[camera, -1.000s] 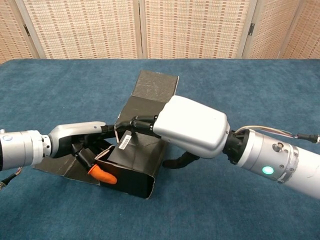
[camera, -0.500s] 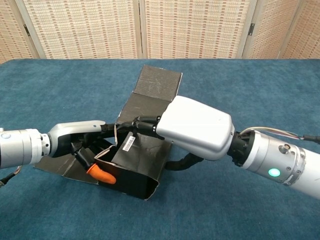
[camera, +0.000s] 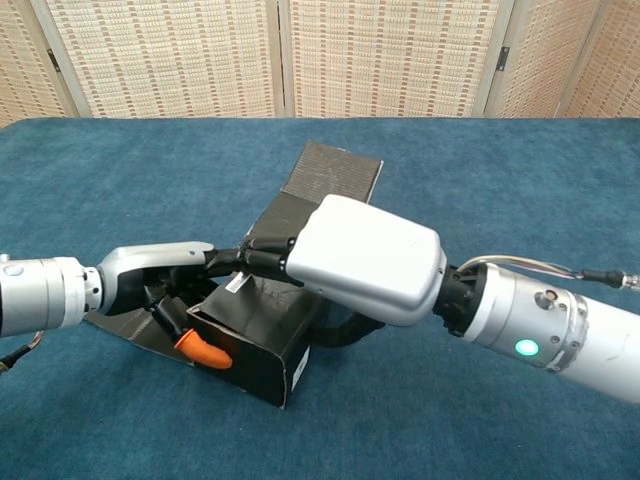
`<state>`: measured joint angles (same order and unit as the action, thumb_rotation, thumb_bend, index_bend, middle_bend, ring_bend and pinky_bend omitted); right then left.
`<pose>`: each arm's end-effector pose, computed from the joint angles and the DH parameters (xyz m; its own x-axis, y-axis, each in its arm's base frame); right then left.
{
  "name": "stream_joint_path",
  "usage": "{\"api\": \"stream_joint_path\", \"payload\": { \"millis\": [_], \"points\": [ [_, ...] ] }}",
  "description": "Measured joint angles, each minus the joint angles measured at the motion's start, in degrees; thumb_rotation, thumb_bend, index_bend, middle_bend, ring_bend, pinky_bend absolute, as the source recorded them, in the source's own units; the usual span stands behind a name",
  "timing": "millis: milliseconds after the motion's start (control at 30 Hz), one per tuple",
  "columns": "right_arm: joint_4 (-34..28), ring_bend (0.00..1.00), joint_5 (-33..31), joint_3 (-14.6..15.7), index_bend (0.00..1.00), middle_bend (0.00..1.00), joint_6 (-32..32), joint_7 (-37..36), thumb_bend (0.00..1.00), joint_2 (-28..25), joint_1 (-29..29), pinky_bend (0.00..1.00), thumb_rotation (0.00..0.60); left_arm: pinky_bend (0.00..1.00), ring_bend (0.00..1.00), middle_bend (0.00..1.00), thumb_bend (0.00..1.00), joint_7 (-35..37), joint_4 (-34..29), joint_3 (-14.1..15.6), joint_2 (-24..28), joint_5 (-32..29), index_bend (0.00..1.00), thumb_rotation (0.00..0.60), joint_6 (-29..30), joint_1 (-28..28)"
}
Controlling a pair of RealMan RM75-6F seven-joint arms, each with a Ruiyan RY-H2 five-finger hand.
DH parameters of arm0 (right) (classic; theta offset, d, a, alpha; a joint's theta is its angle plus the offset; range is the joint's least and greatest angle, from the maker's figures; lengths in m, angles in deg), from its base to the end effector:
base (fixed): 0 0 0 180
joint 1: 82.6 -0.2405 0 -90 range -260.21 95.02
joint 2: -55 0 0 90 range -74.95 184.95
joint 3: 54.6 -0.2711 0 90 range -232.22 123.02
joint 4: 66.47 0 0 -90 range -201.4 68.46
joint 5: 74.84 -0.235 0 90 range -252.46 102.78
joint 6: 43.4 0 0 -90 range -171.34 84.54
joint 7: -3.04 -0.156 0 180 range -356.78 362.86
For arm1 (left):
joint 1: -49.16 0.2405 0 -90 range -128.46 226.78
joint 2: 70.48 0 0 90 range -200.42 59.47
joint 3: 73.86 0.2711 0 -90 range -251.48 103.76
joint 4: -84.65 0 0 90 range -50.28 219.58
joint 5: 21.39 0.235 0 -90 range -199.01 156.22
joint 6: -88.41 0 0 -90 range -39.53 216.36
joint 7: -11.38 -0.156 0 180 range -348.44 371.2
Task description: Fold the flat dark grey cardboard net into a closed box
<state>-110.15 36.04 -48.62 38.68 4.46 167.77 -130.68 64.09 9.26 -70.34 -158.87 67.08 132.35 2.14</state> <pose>-0.1081 -0.3015 -0.1343 0.4503 0.2246 0.8641 -0.2345 -0.9041 0.3572 -0.1889 0.3310 -0.0906 -0.1183 0.7893 0.6025 0.9381 -0.1099 0.3283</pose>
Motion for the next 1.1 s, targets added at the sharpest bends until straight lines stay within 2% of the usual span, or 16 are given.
{"api": "stream_joint_path", "payload": {
  "millis": [367,733,1100],
  "points": [
    [-0.33,0.79,-0.27,0.51,0.19,0.31,-2.21,0.11,0.09,-0.37,-0.17,1.00,0.600,0.71,0.50,0.00,0.17,1.04,-0.03,-0.50,-0.29,-0.42,0.00,0.600,-0.23,-0.03],
    [-2.61,0.79,-1.18,0.79,0.21,0.34,-5.33,-0.46,0.16,-1.85,-0.60,1.00,0.600,0.71,0.50,0.00,0.17,1.24,-0.21,-0.66,-0.34,-0.47,0.00,0.600,-0.16,0.09],
    [-5.09,0.79,-1.87,0.91,0.22,0.35,-7.55,-0.28,0.18,-3.64,-0.90,1.00,0.600,0.70,0.49,0.00,0.17,2.30,0.03,-0.88,-0.43,-0.65,0.00,0.600,-0.52,-0.06]
  ]
}}
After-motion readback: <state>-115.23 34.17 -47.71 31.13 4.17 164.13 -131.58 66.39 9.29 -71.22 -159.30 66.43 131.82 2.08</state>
